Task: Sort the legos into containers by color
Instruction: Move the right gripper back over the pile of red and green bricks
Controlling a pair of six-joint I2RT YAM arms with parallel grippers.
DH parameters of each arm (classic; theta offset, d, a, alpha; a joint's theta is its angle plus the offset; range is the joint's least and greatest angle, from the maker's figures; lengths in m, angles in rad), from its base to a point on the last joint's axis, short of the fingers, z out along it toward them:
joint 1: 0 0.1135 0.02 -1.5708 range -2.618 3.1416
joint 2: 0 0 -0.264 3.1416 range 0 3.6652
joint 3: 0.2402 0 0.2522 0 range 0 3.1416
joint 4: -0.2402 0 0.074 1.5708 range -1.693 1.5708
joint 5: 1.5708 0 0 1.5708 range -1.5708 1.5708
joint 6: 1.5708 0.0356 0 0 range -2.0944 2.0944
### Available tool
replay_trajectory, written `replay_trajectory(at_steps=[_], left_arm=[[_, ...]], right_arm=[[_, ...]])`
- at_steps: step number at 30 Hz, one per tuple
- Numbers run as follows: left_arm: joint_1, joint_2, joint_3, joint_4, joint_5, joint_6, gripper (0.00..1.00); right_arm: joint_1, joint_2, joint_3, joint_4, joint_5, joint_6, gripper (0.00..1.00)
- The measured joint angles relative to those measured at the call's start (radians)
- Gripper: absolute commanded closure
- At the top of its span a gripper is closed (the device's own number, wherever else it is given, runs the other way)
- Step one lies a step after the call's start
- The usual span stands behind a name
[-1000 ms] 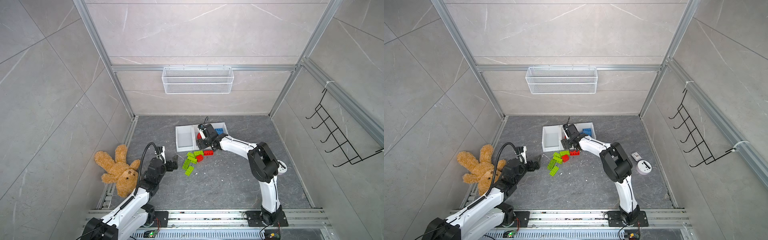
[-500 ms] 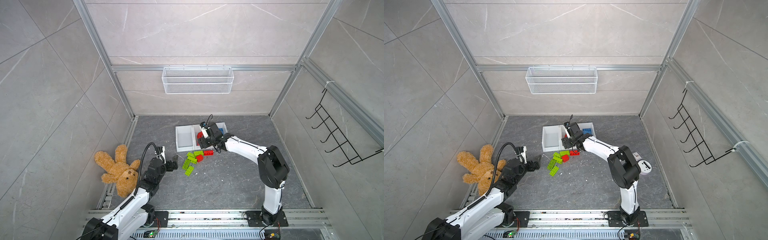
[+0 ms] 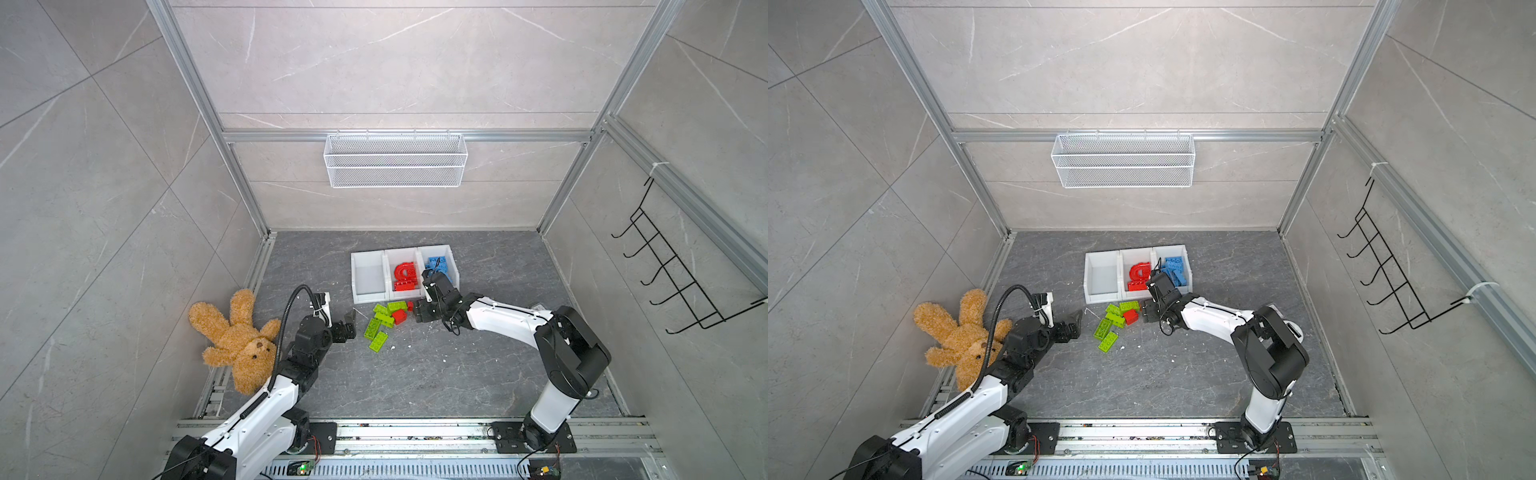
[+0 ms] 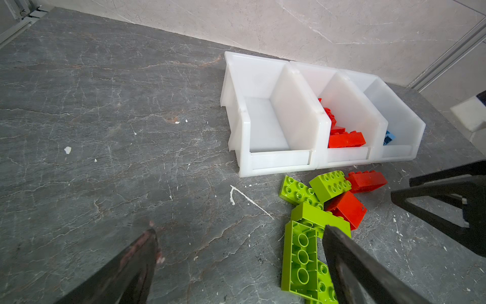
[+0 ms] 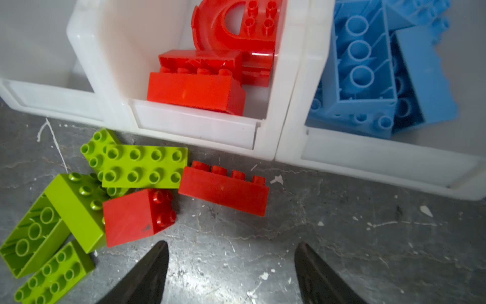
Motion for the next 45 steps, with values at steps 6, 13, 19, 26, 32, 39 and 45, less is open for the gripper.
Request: replay_trajectory(at_steps=[6,13,19,26,32,39,45], left_arm=[[0.0,0.0,0.0,0.0,0.0,0.0,0.01],[0.0,0.0,0.0,0.0,0.0,0.0,0.01],[0.0,0.0,0.0,0.0,-0.001,0.0,0.0],[0.0,0.0,0.0,0.0,-0.001,0.0,0.01],[0.0,0.0,0.0,0.0,-0.004,0.0,0.01],[0.0,0.013,0.0,-0.001,-0.009,0.0,0.01],[0.0,0.022,0.001,-0.001,-0.009,0.0,0.01]], right_arm=[[0.0,0.051,0.02,0.043,0.023,0.018,0.2],[0.0,0.082,0.036,0.068,0.027,0.026,0.19],[0.0,0.121,0.059,0.095,0.032,0.042,0.24],[-0.008,0.14,0.064,0.127,-0.006,0.053,0.25],[-0.019,0.14,0.051,0.174,-0.092,0.056,0.26],[-0.019,0.1,-0.064,0.214,-0.204,0.068,0.26],[0.023,-0.068,-0.192,0.204,-0.235,0.081,0.29]])
